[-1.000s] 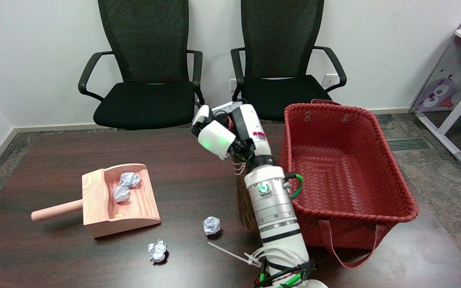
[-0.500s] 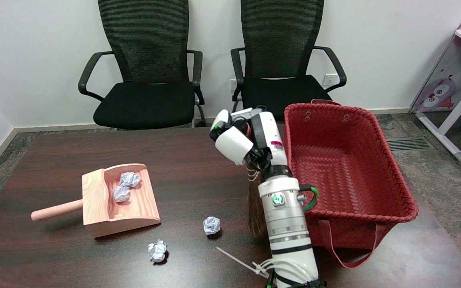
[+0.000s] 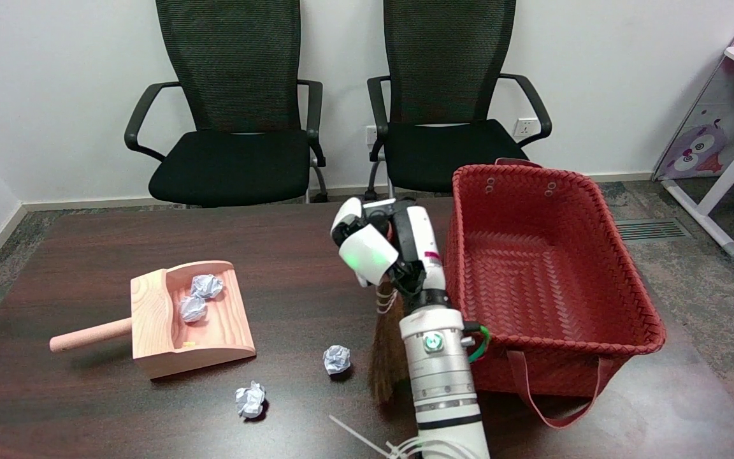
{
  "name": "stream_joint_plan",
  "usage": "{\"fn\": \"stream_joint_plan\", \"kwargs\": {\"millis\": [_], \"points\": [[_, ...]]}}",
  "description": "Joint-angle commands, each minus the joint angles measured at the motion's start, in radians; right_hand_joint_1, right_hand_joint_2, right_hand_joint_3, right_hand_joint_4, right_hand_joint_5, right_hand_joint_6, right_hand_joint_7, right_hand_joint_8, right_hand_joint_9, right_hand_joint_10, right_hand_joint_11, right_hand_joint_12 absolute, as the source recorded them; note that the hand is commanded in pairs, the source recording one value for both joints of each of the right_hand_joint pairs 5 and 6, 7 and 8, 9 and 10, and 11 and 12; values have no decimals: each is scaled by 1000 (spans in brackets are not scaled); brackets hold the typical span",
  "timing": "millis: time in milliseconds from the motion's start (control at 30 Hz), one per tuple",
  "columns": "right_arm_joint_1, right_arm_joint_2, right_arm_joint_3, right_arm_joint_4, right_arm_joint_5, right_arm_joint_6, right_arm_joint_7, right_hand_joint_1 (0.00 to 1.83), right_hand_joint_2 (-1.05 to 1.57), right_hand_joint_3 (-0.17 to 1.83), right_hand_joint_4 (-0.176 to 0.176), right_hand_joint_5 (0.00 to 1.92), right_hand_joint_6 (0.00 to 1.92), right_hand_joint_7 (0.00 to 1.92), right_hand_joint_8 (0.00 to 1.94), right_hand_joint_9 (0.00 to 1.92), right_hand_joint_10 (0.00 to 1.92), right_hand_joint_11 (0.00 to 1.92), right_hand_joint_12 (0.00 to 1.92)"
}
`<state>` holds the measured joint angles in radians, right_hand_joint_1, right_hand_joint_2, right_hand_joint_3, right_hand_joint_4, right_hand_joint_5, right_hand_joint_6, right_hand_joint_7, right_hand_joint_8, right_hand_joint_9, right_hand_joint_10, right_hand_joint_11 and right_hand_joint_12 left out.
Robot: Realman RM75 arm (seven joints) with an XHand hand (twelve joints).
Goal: Sweep the paper ball into the dustpan.
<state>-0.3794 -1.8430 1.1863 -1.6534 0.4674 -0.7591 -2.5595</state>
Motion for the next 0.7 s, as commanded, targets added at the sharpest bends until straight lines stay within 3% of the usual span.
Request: {"fn": "stream_joint_plan", "kwargs": {"millis": [33, 267, 467, 700], "points": [[77, 53, -102, 147, 166, -64, -1, 766, 1571, 1833, 28, 1920, 1920, 1920, 1920, 1920, 1920, 1920, 1920], [141, 70, -109, 245, 153, -90, -1, 768, 1564, 1833, 28, 1920, 1920, 1920, 1920, 1920, 1920, 1920, 1920], [227, 71, -143, 401, 156, -239, -1, 775, 1531, 1833, 25, 1920, 1920, 1920, 1920, 1920, 1920, 1920, 1920], [336, 54, -139, 526, 190, -255, -1, 776, 1514, 1833, 22, 1920, 1920, 1920, 1920, 1920, 1920, 1920, 1920]]}}
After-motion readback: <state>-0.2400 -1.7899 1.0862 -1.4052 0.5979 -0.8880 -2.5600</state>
